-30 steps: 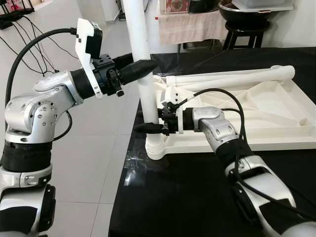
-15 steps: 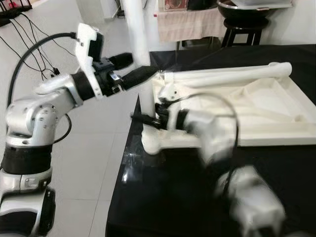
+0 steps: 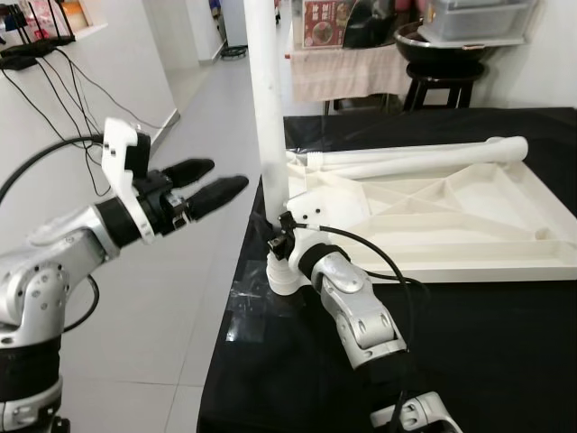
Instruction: Building children table
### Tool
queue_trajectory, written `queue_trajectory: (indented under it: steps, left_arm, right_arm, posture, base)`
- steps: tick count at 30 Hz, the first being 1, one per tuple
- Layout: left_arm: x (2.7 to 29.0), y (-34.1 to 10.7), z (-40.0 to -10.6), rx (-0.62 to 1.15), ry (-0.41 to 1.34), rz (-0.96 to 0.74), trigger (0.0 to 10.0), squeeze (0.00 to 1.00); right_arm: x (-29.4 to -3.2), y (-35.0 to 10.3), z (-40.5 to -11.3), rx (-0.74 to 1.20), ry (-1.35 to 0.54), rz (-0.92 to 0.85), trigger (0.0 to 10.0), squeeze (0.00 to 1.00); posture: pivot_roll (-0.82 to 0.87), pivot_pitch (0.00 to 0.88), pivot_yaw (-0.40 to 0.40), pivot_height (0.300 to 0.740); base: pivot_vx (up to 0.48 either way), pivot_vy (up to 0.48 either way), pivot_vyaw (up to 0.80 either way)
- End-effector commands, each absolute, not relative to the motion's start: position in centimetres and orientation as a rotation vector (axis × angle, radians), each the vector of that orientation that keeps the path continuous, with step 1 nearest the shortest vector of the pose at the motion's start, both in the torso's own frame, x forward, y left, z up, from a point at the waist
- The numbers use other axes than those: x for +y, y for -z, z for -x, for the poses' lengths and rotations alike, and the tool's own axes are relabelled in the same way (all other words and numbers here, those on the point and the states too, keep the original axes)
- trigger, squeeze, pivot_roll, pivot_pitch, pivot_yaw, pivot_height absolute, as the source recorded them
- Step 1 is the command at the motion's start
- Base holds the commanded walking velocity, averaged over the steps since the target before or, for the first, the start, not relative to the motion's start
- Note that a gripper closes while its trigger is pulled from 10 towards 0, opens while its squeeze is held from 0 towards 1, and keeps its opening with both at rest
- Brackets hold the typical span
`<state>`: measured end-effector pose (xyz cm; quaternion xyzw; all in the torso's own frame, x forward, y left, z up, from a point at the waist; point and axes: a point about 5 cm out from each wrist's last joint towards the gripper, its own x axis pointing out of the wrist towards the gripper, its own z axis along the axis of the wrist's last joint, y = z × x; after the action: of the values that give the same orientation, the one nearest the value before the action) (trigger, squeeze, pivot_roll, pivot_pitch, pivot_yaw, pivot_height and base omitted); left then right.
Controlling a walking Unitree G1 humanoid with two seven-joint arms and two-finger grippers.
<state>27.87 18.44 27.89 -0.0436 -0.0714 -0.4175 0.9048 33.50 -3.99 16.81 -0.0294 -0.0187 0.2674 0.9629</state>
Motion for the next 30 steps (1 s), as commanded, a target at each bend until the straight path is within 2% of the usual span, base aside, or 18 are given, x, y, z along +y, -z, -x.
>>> queue_trajectory:
  steps: [1,6,10,19,25,29,30]
  left_arm:
    - [18.7,-27.4,-27.4,-0.135,0.848,0.1,10.0,0.0]
    - [18.8,-25.2,-25.9,-0.068,0.831,0.109,10.0,0.0]
    - [19.1,-23.8,-25.3,-0.053,0.767,0.125,10.0,0.0]
    - [18.7,-23.0,-24.9,-0.04,0.751,0.126,10.0,0.0]
    - [18.7,-23.4,-25.0,-0.056,0.749,0.119,10.0,0.0]
    - [18.9,-24.0,-25.2,-0.081,0.739,0.11,10.0,0.0]
    - [19.0,-24.2,-25.2,-0.087,0.738,0.11,10.0,0.0]
  right_arm:
    - [-3.3,-13.8,-33.0,0.127,-0.518,0.0,0.0,0.0]
    - [-3.8,-14.9,-31.8,0.134,-0.451,-0.019,0.0,0.0]
    - [-4.9,-15.1,-32.6,0.087,-0.449,-0.052,0.0,0.0]
    - [-6.0,-16.0,-33.7,0.078,-0.458,-0.06,0.0,0.0]
    - [-5.6,-16.9,-33.5,0.034,-0.525,-0.086,0.0,0.0]
    - [-5.2,-16.6,-32.6,0.001,-0.652,-0.051,0.0,0.0]
    - [-5.2,-16.5,-32.3,-0.007,-0.692,-0.042,4.4,0.0]
  posture:
    - [0.03,0.079,0.067,0.74]
    - [0.02,0.082,0.072,0.74]
    - [0.02,0.082,0.07,0.74]
    - [0.02,0.079,0.073,0.74]
    - [0.02,0.079,0.073,0.74]
    - [0.02,0.079,0.075,0.74]
    - [0.02,0.079,0.077,0.74]
  base:
    - [0.0,0.0,0.0]
    - [0.0,0.0,0.0]
    - [0.0,0.0,0.0]
    - [0.0,0.0,0.0]
    - [0.0,0.0,0.0]
    - [0.0,0.0,0.0]
    - [0.0,0.0,0.0]
